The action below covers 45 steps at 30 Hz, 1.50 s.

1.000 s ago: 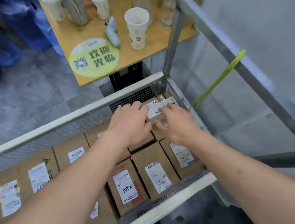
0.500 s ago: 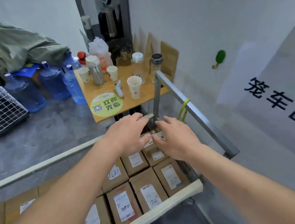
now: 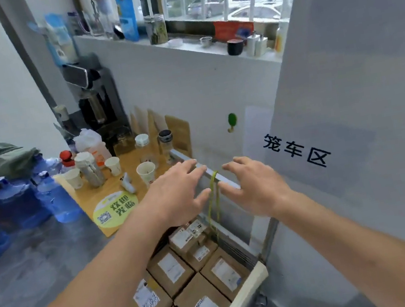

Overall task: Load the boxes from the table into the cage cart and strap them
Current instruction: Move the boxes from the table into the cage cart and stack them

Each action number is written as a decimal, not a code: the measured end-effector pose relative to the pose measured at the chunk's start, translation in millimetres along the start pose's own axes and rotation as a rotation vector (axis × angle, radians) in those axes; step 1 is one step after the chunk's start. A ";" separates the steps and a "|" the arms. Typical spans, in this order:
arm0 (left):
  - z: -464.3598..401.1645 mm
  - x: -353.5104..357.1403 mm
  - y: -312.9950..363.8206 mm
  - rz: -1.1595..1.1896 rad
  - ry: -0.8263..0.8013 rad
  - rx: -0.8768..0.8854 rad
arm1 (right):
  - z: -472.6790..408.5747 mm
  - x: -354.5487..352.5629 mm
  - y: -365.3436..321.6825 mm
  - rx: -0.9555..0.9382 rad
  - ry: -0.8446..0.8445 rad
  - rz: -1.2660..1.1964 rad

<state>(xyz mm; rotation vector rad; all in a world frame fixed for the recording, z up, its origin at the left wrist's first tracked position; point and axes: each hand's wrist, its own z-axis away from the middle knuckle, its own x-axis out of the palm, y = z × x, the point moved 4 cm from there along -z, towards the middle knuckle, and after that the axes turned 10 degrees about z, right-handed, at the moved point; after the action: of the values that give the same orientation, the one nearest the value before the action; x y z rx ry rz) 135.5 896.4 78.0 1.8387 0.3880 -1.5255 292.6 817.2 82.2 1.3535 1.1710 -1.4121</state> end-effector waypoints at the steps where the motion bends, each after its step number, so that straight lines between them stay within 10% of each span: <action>1: -4.9 -2.3 3.5 0.005 -0.006 0.038 | 3.3 -3.9 3.8 0.043 0.017 -0.007; 13: -43.9 3.2 110.1 0.029 -0.103 0.509 | 113.2 -40.5 67.9 0.530 0.102 -0.020; 45: 29.0 186.1 675.7 0.132 -0.419 1.273 | 546.2 -61.9 353.7 1.382 0.184 0.039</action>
<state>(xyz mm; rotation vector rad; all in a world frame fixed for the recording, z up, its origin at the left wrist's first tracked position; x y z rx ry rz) 587.8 361.9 120.1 2.1786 -1.1318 -2.2025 522.6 205.8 107.8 2.3912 0.0818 -2.1947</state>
